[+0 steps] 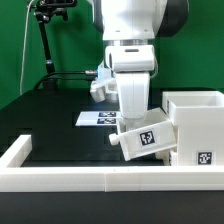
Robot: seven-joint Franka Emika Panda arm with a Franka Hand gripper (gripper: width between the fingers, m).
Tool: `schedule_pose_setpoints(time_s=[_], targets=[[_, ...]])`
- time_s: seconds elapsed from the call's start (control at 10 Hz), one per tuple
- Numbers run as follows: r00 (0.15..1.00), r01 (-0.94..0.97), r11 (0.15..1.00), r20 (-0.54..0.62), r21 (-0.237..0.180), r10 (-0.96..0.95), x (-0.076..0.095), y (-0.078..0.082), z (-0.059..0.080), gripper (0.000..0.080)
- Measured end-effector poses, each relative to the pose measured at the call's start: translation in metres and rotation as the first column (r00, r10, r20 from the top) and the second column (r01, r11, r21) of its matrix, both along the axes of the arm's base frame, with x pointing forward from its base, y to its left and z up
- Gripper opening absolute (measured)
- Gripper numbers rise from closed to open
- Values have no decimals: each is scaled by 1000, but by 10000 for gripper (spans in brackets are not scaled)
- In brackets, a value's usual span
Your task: Assemble drawer
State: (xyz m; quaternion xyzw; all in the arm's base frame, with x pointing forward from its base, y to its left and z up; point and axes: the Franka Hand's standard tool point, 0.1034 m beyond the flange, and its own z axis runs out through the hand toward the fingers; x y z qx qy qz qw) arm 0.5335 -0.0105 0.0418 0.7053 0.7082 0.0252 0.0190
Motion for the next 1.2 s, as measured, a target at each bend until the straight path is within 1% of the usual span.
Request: schedule_pose_setpoints(time_s=[0.2,0.5,0.9,1.0,1.1,1.2], targets=[[1000,18,1000,2,-4,-18,-1,-11,6,44],[1000,20,1000,15,-8,-20,-1,-13,16,44],[999,21,1000,44,-2,-21,0,-12,14,44],[996,22,1000,86,4,-22,2,-11,15,44],[987,22,1000,161,16,-25,3,-9,15,44],[982,23,1000,185,21,-27,-1,-8,13,44]])
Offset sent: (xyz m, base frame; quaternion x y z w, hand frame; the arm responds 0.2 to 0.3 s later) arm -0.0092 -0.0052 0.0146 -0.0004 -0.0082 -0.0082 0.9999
